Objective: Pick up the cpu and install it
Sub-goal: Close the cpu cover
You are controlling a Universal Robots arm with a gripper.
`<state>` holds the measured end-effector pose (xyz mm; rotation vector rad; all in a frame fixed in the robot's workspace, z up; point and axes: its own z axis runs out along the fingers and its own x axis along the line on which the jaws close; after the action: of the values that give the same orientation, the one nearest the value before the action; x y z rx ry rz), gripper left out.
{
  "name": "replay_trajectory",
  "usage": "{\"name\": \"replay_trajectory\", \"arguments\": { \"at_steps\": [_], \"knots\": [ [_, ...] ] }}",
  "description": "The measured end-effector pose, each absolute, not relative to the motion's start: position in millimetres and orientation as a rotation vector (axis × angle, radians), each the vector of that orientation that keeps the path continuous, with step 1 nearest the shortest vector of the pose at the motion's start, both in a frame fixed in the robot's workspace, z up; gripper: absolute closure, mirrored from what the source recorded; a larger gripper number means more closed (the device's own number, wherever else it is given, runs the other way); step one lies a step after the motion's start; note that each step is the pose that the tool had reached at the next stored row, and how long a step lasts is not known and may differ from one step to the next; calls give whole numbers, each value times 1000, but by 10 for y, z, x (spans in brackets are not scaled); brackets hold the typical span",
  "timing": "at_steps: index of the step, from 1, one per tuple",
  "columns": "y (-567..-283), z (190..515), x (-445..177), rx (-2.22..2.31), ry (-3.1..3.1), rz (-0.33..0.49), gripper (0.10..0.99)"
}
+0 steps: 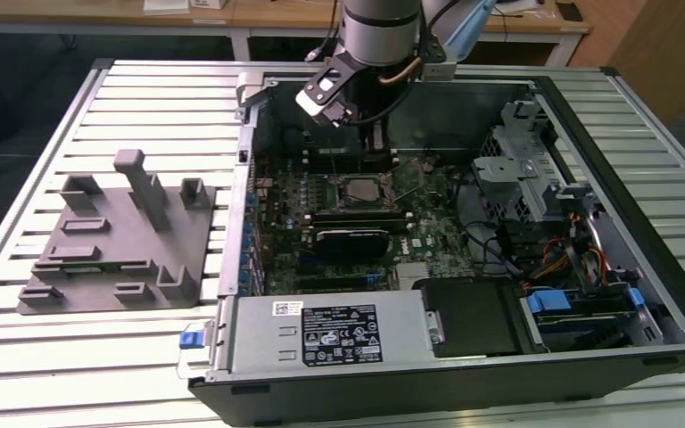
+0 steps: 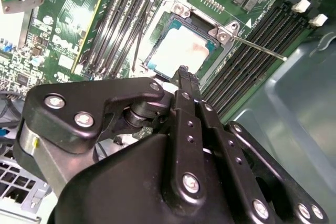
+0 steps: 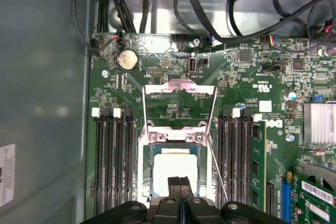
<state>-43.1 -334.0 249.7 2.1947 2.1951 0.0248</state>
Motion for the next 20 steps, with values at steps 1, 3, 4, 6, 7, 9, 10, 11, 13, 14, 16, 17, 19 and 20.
{"name": "replay_trajectory", "arguments": {
  "at_steps": [1, 3, 4, 6, 7, 9, 10, 11, 13, 14, 16, 17, 19, 20],
  "knots": [
    [-3340, 2519, -431, 2195, 2195, 25, 980],
    [-3340, 2556, -431, 2195, 2195, 25, 980],
    [-3340, 2567, -431, 2195, 2195, 25, 980],
    [-3340, 2568, -431, 2195, 2195, 25, 980],
    [-3340, 2567, -431, 2195, 2195, 25, 980],
    [-3340, 2568, -430, 2195, 2195, 25, 980],
    [-3340, 2569, -424, 2195, 2195, 25, 980],
    [-3340, 2569, -413, 2195, 2195, 25, 980],
    [-3340, 2569, -378, 2195, 2195, 25, 980],
    [-3340, 2569, -363, 2195, 2195, 25, 980],
    [-3340, 2568, -335, 2195, 2195, 25, 980],
    [-3340, 2568, -322, 2195, 2195, 25, 980],
    [-3340, 2569, -298, 2195, 2195, 25, 980],
    [-3340, 2568, -286, 2195, 2195, 25, 980]
  ]
}}
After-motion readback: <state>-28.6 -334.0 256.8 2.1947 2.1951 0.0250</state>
